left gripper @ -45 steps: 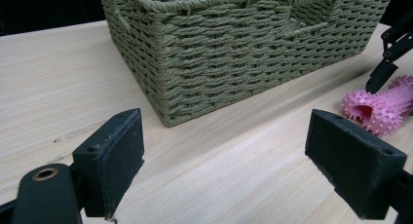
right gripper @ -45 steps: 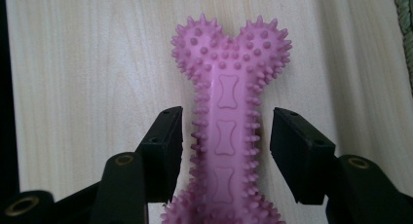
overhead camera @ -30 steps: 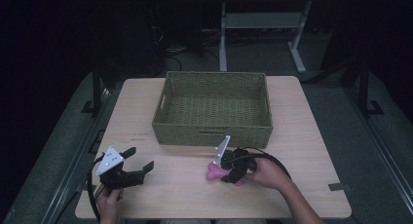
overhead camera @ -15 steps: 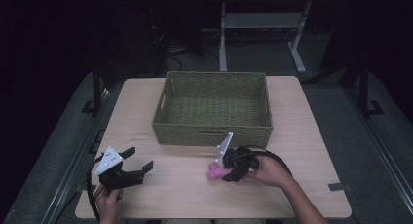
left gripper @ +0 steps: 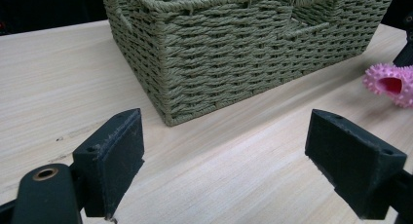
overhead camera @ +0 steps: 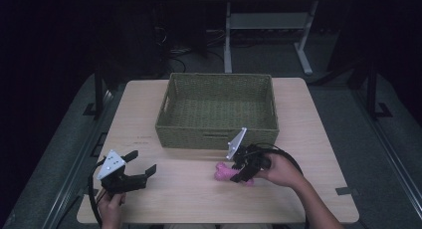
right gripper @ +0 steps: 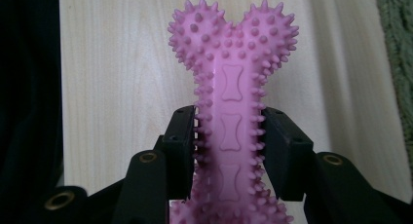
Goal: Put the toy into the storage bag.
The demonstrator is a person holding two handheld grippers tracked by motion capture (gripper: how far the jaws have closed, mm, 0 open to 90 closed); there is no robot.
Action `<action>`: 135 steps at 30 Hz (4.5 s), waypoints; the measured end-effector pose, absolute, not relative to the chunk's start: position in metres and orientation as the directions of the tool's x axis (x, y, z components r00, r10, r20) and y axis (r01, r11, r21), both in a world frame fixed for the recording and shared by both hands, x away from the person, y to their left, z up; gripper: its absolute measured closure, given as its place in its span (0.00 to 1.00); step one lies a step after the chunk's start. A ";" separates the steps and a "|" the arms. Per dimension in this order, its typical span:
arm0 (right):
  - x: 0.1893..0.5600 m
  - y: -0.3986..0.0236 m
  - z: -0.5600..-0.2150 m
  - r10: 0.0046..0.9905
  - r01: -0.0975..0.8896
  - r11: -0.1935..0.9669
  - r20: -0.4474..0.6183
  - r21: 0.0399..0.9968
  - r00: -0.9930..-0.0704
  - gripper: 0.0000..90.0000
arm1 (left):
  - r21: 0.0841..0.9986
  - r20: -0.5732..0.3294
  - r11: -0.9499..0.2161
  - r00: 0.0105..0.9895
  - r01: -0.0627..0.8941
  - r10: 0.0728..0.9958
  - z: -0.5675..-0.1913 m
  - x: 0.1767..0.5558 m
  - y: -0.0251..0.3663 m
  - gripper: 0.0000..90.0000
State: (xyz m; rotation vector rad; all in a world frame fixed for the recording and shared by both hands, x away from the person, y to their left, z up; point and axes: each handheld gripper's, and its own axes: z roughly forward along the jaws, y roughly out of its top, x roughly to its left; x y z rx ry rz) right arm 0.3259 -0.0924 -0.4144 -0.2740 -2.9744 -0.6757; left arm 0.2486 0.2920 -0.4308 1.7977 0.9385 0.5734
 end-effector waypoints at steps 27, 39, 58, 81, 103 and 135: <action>0.347 -0.123 -0.359 0.201 0.244 0.817 0.139 0.523 -0.970 0.64 | 0.916 -0.026 -0.216 0.586 0.339 0.810 -0.430 0.248 0.292 0.15; 0.352 -0.119 -0.339 0.185 0.223 0.813 0.125 0.538 -0.975 0.64 | 0.916 -0.031 -0.212 0.585 0.341 0.810 -0.430 0.248 0.293 0.15; 0.375 -0.119 -0.310 0.195 0.228 0.813 0.120 0.535 -0.974 0.64 | 0.916 -0.032 -0.210 0.583 0.342 0.812 -0.431 0.248 0.294 0.15; 0.403 -0.112 -0.294 0.211 0.246 0.812 0.127 0.529 -0.969 0.64 | 0.917 -0.032 -0.208 0.583 0.340 0.812 -0.431 0.247 0.294 0.15; 0.442 -0.113 -0.289 0.266 0.304 0.801 0.148 0.515 -0.953 0.64 | 0.918 -0.036 -0.205 0.585 0.340 0.810 -0.431 0.248 0.294 0.15; 0.488 -0.111 -0.336 0.323 0.385 0.809 0.211 0.445 -0.923 0.64 | 0.919 -0.045 -0.195 0.582 0.343 0.812 -0.431 0.247 0.296 0.15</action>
